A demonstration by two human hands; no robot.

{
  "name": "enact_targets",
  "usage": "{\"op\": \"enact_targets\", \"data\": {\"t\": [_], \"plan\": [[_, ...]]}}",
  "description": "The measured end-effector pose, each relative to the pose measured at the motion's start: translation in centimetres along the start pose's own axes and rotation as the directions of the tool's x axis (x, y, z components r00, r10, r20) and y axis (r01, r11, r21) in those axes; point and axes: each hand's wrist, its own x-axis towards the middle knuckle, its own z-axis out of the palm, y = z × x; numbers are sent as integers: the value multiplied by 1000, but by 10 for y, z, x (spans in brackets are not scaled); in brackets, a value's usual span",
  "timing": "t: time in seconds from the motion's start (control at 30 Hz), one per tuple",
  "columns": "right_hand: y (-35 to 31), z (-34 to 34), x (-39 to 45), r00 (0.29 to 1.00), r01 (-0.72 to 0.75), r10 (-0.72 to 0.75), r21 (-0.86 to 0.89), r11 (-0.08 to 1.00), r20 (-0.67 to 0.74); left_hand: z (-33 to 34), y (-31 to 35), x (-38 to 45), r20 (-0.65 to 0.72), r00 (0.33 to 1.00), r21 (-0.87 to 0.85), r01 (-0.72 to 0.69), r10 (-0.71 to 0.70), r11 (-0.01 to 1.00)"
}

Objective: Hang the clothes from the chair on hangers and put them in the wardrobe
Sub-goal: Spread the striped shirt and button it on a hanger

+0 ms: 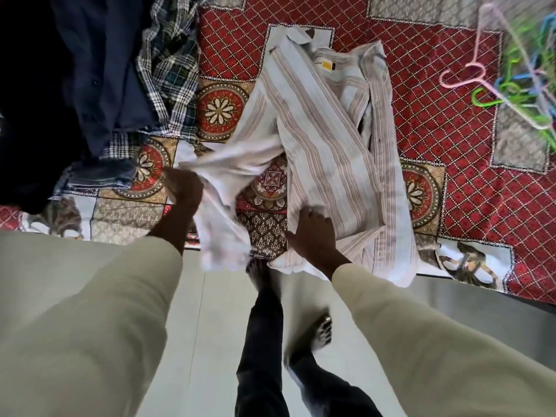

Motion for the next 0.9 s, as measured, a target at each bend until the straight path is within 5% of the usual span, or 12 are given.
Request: {"op": "enact_targets", "data": {"t": [0.2,0.27,0.37,0.5,0.63,0.7,0.77,0.83,0.9], "plan": [[4,4,-2,995,-32,24,95,995,92,-39,67,11,-285,952,61,-96,109,994],[-2,6,-6,999,3,-5,44,999,38,-25,55,-4,-287,941,160,-139,181,977],[-10,18,-27,996,53,-60,-93,994,-69,15,18,-60,46,929,119,-371,368,921],[-5,29,-61,975,61,-53,34,998,-215,56,-52,-157,495,759,-75,-447,423,891],[5,31,-65,965,-88,104,77,993,-242,94,-103,-212,648,653,202,-643,392,739],[13,25,-58,969,-138,139,19,990,-203,105,-104,-220,594,696,305,-659,403,688],[21,17,-50,955,-254,260,57,966,-144,104,-92,-224,491,778,286,-570,392,771],[29,13,-48,904,-395,413,154,906,-109,90,-84,-224,323,917,223,-314,234,923],[33,10,-52,883,-431,461,237,871,-91,70,-91,-216,117,992,236,-65,38,970]]}}
